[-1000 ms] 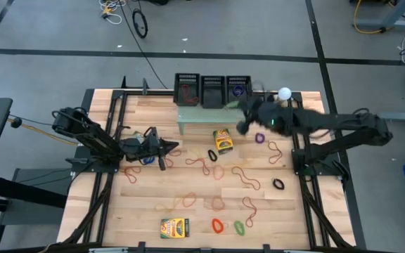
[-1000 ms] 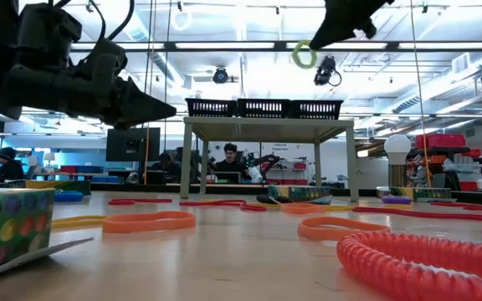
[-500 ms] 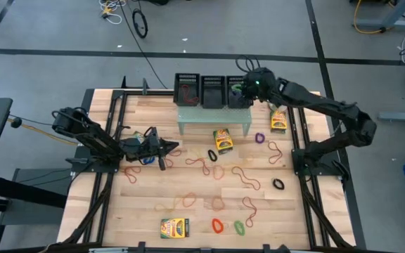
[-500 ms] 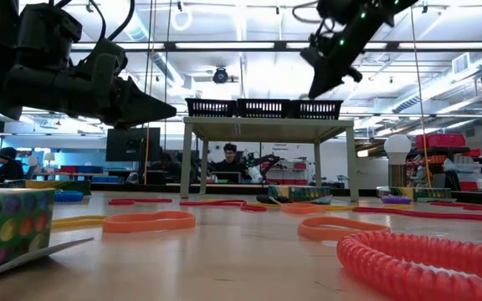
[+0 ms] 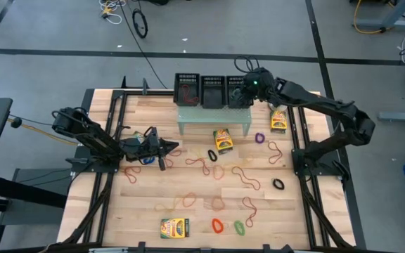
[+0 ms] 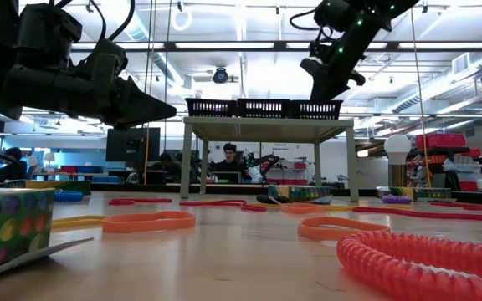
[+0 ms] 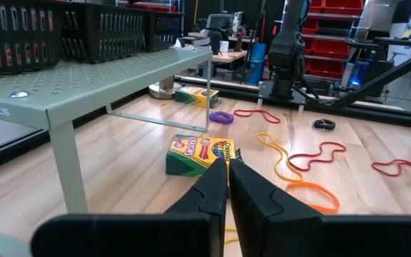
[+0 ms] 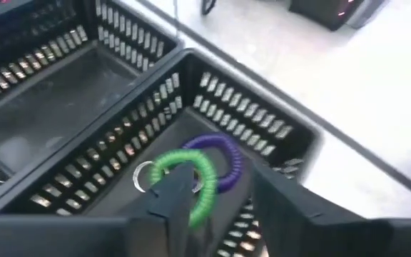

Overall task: Pick & Place Office Desk Supplies
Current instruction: Put the crayon box on the middle bin on the shelf

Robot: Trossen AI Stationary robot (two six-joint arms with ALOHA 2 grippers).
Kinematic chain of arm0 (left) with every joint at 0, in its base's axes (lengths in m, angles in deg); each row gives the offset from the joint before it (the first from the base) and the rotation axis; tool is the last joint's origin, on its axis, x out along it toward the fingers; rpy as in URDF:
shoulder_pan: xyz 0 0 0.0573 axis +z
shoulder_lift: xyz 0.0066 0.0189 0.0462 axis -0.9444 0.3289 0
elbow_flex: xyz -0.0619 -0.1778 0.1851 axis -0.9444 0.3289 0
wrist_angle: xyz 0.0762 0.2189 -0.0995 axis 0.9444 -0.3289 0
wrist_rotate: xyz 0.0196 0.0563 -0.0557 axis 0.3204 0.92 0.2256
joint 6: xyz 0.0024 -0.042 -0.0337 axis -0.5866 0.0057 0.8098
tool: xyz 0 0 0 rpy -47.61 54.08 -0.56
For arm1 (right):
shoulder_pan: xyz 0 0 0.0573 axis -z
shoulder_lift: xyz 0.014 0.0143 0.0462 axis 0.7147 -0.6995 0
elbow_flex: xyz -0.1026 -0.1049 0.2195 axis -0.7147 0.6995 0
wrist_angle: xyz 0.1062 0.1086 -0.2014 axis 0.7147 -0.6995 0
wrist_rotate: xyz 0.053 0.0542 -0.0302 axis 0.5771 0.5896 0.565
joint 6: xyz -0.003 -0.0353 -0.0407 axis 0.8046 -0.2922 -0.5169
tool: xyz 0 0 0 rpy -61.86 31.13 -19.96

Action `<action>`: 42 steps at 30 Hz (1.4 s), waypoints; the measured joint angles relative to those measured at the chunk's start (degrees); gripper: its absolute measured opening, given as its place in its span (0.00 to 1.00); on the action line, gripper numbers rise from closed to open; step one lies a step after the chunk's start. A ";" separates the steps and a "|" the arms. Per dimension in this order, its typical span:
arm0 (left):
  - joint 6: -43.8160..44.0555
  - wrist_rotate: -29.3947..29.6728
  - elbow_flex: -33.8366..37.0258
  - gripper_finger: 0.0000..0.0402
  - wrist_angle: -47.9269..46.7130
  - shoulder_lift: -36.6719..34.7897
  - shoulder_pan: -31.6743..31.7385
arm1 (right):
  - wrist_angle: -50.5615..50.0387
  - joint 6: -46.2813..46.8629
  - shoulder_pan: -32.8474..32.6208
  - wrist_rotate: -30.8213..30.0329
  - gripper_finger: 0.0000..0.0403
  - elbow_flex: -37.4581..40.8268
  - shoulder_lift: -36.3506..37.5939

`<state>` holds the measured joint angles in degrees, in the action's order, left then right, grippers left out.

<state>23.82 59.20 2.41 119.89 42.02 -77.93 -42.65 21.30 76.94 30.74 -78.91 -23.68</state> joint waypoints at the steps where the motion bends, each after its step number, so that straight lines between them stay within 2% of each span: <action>1: -0.01 0.00 0.00 0.06 0.00 0.00 0.00 | -0.26 0.01 -0.61 -1.05 0.39 0.00 0.75; 4: 0.03 -0.02 0.00 0.06 -0.02 0.00 0.00 | -2.38 1.40 -3.66 -1.77 0.43 0.00 4.54; 6: 0.09 -0.02 0.00 0.06 -0.04 0.00 0.00 | -5.71 4.68 -7.32 -2.15 0.42 0.00 7.39; 8: 0.29 -0.02 0.00 0.06 -0.04 0.01 0.00 | -9.38 9.32 -12.69 -4.54 0.37 0.46 9.55; 11: 0.38 -0.02 0.00 0.06 -0.02 0.02 0.00 | -11.53 18.12 -22.54 -8.85 0.24 4.15 11.35; 14: 1.09 -0.02 0.00 0.06 -0.02 0.02 0.00 | -8.36 29.95 -31.74 -10.28 0.09 10.31 11.45; 16: 1.28 -0.30 0.00 0.06 -0.04 0.02 -0.02 | -3.31 38.34 -37.22 -11.32 0.03 15.30 10.99; 19: 1.10 -2.26 -0.01 0.06 -0.16 0.02 -0.02 | 6.06 50.87 -44.30 -13.62 0.03 22.34 9.28; 22: 1.06 -3.24 -0.02 0.06 -0.63 0.02 -0.02 | 13.11 61.54 -49.14 -17.10 0.06 26.05 5.59; 28: 1.52 -3.44 -0.04 0.06 -1.13 0.02 -0.02 | 14.26 76.67 -50.44 -21.66 0.06 25.21 -6.27; 32: 2.41 -3.60 -0.04 0.06 -1.40 0.02 -0.02 | 14.20 81.79 -48.31 -21.17 0.10 24.28 -11.95; 35: 2.58 -4.02 -0.04 0.06 -1.39 0.02 -0.02 | 14.22 84.14 -46.43 -20.92 0.19 24.11 -14.02; 42: 2.91 -4.96 -0.04 0.06 -1.36 0.02 -0.02 | 15.74 83.93 -41.92 -20.89 0.46 24.09 -15.03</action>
<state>26.73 54.24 2.36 118.54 42.04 -77.96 -26.91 105.23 35.02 9.85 -54.82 -38.71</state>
